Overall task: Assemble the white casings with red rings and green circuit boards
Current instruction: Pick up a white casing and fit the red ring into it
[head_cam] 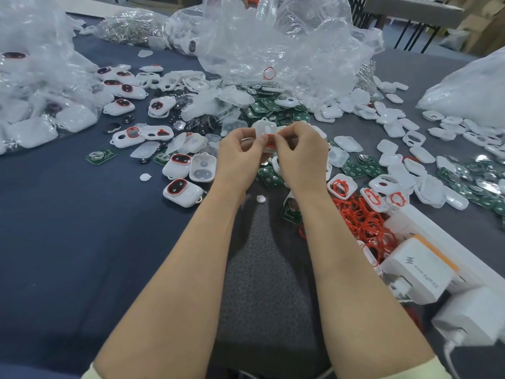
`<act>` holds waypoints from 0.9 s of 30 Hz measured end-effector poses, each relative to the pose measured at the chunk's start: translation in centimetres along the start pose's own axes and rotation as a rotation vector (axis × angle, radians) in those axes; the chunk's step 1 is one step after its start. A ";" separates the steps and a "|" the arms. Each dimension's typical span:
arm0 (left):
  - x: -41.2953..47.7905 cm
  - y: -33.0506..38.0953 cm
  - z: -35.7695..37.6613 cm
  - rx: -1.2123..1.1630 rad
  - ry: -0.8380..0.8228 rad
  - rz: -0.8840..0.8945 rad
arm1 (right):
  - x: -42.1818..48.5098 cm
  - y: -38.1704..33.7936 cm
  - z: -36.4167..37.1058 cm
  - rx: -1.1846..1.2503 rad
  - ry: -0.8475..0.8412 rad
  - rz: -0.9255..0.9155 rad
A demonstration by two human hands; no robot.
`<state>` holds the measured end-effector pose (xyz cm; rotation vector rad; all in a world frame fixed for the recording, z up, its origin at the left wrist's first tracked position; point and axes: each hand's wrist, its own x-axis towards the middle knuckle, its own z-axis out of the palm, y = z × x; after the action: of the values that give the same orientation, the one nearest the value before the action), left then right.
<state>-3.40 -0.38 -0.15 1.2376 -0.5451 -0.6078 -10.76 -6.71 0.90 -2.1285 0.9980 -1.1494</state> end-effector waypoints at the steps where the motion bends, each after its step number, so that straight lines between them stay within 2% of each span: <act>1: 0.0 0.0 0.0 0.009 0.003 0.005 | 0.0 0.0 0.1 0.002 -0.002 0.005; 7: 0.0 -0.1 0.1 -0.034 0.012 0.008 | -0.2 -0.3 0.5 -0.016 0.022 0.009; 10: 0.1 -0.1 -0.1 -0.092 0.006 0.005 | -0.2 -0.5 0.4 0.049 -0.004 0.028; 12: 0.2 0.1 -0.3 -0.154 -0.009 -0.002 | 0.0 -0.3 0.0 0.277 -0.078 0.154; 15: 0.2 0.4 -0.5 -0.227 -0.071 -0.009 | 0.5 0.3 -0.9 0.768 -0.261 0.454; 16: 0.1 0.4 -0.5 -0.243 -0.091 -0.011 | 0.7 0.4 -1.1 0.837 -0.309 0.490; 18: 0.0 0.4 -0.5 -0.265 -0.112 -0.013 | 0.8 0.6 -1.0 0.810 -0.336 0.452; 24: 0.1 0.3 -0.3 -0.246 -0.113 -0.046 | 0.6 0.8 -0.4 0.600 -0.216 0.387; 27: 0.0 0.4 -0.1 -0.235 -0.083 -0.055 | 0.5 0.7 -0.4 0.544 -0.217 0.350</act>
<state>-3.23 -0.24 0.23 1.0116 -0.4948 -0.7508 -11.15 -7.52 0.84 -1.5358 0.8022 -0.8702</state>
